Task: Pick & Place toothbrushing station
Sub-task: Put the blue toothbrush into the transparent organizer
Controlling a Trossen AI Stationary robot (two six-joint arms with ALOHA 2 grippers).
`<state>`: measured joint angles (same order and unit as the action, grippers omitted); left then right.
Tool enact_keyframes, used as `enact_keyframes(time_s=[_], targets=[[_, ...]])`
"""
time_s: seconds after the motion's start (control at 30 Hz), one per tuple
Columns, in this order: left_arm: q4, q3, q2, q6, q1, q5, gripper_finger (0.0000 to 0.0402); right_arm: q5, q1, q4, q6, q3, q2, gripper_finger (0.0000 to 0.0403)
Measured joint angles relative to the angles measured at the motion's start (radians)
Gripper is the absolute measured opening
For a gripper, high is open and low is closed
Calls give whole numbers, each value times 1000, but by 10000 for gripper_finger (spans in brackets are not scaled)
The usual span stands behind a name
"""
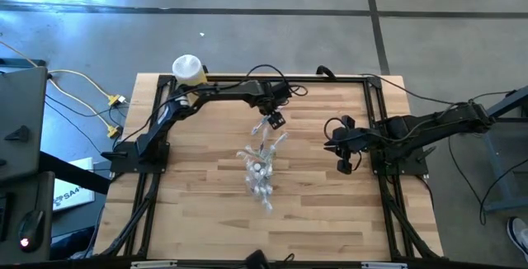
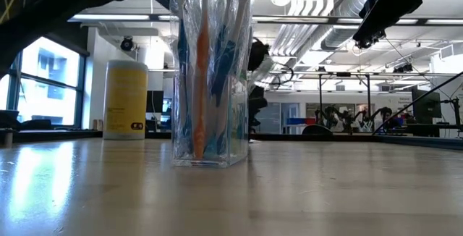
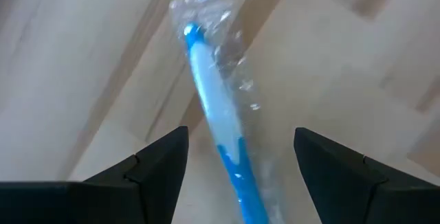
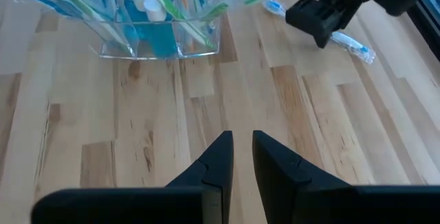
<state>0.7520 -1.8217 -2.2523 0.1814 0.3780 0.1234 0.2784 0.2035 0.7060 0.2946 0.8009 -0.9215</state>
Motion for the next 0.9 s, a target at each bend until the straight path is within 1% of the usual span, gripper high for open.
enact_keyframes(time_s=[0.13, 0.23, 0.3, 0.37, 0.47, 0.63, 0.67, 0.83, 0.9], targets=[[36, 0, -5, 66, 26, 32, 260, 0, 0, 0, 0, 0, 0, 48], [64, 0, -5, 92, 47, -11, 255, 0, 10, 0, 0, 0, 0, 48], [78, -2, -9, 94, 54, -40, 243, 0, 26, 0, 0, 0, 0, 48], [98, -3, -9, 94, 57, -48, 221, 0, 43, -3, 0, 0, 0, 48], [119, -3, -9, 102, 54, -64, 168, 7, 68, -7, 0, 0, 0, 48], [165, -3, -9, 100, 54, -70, 39, 19, 107, -10, 20, 0, 0, 48], [168, -3, -9, 81, 54, -77, 25, 19, 114, -11, 23, 0, 0, 48], [180, -4, -9, 44, 51, -84, 25, 39, 159, -16, 41, 0, 0, 48], [252, -27, -10, 29, 48, -72, 25, 42, 178, -16, 52, 0, 0, 47]])
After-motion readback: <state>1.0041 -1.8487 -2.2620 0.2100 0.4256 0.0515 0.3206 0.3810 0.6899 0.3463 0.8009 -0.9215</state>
